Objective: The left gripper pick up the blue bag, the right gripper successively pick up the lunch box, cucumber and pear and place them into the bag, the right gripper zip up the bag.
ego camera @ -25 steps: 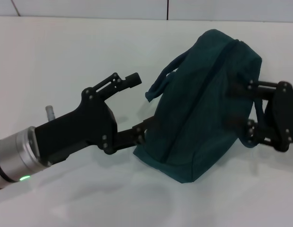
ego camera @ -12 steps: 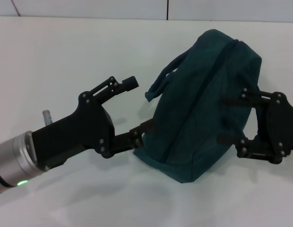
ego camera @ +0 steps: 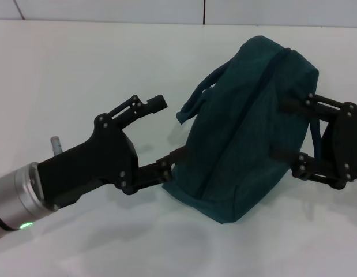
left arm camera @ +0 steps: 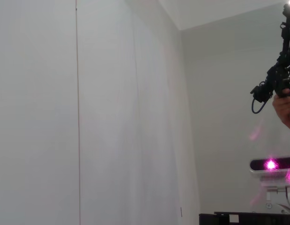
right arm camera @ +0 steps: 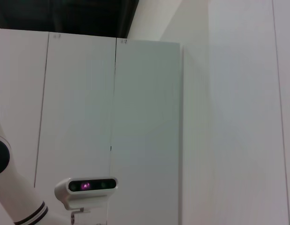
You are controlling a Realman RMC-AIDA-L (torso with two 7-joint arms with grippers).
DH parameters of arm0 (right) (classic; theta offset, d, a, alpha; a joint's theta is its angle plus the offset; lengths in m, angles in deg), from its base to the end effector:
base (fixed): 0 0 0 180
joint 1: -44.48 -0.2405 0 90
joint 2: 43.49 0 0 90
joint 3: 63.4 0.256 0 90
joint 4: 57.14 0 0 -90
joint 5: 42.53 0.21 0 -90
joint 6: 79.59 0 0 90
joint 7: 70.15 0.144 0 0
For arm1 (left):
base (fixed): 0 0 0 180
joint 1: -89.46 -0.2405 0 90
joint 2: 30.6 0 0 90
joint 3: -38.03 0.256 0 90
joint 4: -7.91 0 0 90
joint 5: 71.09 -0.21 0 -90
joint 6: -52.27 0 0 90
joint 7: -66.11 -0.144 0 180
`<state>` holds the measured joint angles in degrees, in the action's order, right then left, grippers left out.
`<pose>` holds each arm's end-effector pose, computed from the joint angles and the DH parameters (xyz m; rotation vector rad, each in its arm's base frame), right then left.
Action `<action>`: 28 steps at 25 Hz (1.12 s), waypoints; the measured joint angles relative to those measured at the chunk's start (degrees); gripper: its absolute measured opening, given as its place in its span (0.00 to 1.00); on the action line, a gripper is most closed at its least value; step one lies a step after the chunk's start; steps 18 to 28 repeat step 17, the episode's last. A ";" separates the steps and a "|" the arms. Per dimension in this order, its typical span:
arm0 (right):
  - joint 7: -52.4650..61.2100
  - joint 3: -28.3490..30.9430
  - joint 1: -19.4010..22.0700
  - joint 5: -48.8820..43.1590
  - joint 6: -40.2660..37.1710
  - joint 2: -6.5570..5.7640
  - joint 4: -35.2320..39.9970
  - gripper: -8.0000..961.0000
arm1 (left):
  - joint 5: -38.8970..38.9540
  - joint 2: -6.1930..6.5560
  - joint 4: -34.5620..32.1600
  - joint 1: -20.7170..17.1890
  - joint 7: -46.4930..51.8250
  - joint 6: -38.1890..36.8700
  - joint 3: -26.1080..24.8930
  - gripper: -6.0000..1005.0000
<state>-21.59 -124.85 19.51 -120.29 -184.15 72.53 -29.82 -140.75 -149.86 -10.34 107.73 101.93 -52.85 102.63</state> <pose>0.2291 0.2812 0.0044 -2.5980 -0.0515 1.2971 -0.2546 0.2380 -0.0226 -2.3772 -0.0564 -1.3457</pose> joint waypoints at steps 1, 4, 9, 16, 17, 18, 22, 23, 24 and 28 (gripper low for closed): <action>-0.05 -0.01 0.01 0.00 0.00 0.00 -0.02 0.73 | 0.00 0.00 -0.01 0.00 0.00 0.00 0.00 0.83; -0.09 0.05 0.01 0.02 0.00 -0.01 -0.10 0.73 | 0.00 -0.01 -0.03 -0.02 -0.04 0.00 0.00 0.83; -0.12 0.06 0.01 0.79 0.02 -0.01 -0.55 0.73 | 0.07 -0.06 -0.03 -0.10 -0.05 0.01 0.00 0.83; -0.13 -0.06 0.01 1.38 0.13 -0.01 -0.73 0.73 | 0.07 -0.09 0.16 -0.26 -0.05 0.01 0.00 0.83; -0.14 -0.06 0.00 1.38 0.19 -0.01 -0.74 0.73 | 0.07 -0.10 0.18 -0.26 -0.05 0.01 0.00 0.83; -0.14 -0.06 0.00 1.38 0.19 -0.01 -0.74 0.73 | 0.07 -0.10 0.18 -0.26 -0.05 0.01 0.00 0.83; -0.14 -0.06 0.00 1.38 0.19 -0.01 -0.74 0.73 | 0.07 -0.10 0.18 -0.26 -0.05 0.01 0.00 0.83; -0.14 -0.06 0.00 1.38 0.19 -0.01 -0.74 0.73 | 0.07 -0.10 0.18 -0.26 -0.05 0.01 0.00 0.83; -0.14 -0.06 0.00 1.38 0.19 -0.01 -0.74 0.73 | 0.07 -0.10 0.18 -0.26 -0.05 0.01 0.00 0.83; -0.14 -0.06 0.00 1.38 0.19 -0.01 -0.74 0.73 | 0.07 -0.10 0.18 -0.26 -0.05 0.01 0.00 0.83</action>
